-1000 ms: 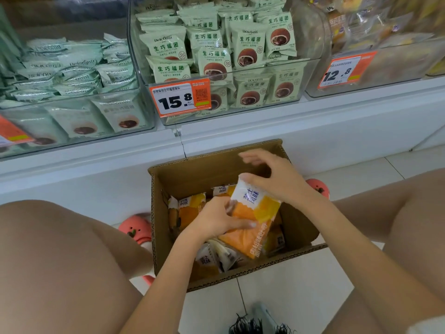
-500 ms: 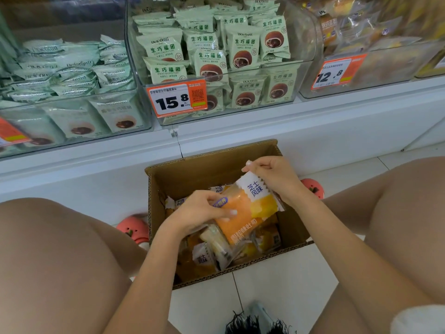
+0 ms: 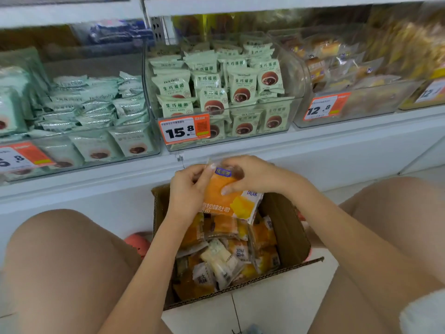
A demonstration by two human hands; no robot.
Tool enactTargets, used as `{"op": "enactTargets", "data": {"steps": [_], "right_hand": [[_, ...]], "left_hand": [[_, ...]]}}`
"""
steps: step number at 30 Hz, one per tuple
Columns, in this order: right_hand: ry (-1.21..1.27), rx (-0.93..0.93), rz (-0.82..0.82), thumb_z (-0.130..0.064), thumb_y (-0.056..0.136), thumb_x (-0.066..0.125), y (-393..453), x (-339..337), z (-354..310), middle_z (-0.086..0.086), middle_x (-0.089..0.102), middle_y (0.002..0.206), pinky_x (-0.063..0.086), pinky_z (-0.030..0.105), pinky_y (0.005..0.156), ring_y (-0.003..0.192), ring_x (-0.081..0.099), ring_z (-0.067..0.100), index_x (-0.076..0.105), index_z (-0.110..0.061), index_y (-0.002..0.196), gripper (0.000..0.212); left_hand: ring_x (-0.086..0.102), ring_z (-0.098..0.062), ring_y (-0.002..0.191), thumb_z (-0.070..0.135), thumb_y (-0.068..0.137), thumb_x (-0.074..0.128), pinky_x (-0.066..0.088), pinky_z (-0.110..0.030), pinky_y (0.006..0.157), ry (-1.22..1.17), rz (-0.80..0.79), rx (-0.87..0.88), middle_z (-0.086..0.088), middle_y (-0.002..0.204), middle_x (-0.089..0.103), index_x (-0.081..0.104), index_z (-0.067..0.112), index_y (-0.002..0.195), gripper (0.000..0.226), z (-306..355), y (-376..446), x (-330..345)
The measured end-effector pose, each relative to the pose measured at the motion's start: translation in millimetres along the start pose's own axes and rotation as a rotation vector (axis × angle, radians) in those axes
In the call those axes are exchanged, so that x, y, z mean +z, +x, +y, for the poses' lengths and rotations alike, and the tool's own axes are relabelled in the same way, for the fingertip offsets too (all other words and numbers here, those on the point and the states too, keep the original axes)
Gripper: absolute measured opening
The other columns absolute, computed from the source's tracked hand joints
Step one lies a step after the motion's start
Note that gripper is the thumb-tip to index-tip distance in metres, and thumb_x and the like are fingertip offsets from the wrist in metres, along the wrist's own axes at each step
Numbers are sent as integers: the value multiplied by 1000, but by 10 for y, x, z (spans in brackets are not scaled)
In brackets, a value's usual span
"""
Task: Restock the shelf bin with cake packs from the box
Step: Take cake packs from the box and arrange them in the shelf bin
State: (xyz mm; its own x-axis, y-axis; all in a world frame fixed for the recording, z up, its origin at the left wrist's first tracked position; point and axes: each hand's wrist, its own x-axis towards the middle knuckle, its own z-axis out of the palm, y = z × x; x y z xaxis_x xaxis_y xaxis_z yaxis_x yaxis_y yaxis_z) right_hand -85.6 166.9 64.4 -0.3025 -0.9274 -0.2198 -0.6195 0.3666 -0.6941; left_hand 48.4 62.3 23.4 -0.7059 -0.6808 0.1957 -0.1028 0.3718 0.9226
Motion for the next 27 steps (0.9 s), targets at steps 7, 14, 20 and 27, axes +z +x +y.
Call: {"op": "enactTargets", "data": {"steps": [7,14,20,27], "right_hand": [[-77,-190,285,-22,74,80,-163,-1289,-674,-15,46,66,31,14,56,55,45,-5,54,-30,79,27],[-296,-512,1054,-29,73,76,-358,-3040,-1497,-11,49,71,33,13,60,63,48,-5,62,-15,102,35],[-767,-214,650,-28,74,78,203,-3812,-1751,-1,49,85,29,24,69,83,46,18,62,-11,113,46],[-858,-127,356,-16,76,76,1018,-3644,-1488,-9,44,79,33,24,55,78,44,17,58,-10,108,37]], "left_hand": [[66,-4,63,53,94,41,56,-33,60,-9,309,276,6,70,67,63,14,92,45,1143,736,-338],[62,-32,73,37,98,31,32,-30,49,676,624,794,-11,81,66,62,13,104,40,2298,1896,-562],[55,-27,56,24,92,42,39,-31,52,1028,764,869,-10,59,60,61,9,67,35,2225,2609,-516],[53,-24,52,25,93,41,30,-33,59,1033,955,967,-3,54,56,57,13,62,37,2141,2684,-473]]}}
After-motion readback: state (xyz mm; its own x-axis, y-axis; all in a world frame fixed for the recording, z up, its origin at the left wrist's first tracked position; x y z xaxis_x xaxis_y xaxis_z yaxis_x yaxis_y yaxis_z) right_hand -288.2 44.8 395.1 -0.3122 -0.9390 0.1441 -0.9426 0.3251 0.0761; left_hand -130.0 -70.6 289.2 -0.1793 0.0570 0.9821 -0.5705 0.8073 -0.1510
